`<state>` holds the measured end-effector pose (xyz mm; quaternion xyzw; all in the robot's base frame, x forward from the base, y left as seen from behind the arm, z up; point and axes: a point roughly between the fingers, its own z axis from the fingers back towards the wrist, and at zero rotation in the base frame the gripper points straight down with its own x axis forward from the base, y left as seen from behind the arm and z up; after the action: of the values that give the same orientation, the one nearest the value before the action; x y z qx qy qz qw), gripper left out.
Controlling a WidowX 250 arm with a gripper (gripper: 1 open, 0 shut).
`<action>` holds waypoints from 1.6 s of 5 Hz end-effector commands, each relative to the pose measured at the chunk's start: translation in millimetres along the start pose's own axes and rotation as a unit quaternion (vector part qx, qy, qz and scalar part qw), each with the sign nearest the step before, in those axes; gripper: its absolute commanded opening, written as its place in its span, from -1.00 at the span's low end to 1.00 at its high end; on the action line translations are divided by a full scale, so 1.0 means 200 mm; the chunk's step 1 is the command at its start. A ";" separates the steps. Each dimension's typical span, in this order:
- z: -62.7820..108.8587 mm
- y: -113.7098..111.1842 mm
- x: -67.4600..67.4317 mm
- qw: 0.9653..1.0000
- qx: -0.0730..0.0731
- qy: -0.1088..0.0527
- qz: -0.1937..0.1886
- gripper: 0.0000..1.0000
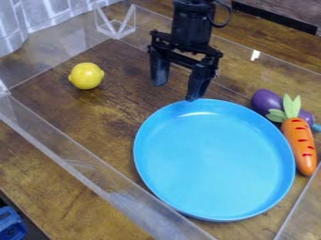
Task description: Remove the purple eggplant from the blue tray and put it on the table
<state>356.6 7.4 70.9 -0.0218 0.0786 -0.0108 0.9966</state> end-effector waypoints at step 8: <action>0.00 0.00 0.08 1.000 -0.009 -0.009 -0.002 1.00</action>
<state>364.1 4.8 48.2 -0.0322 0.1009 -0.0122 0.9943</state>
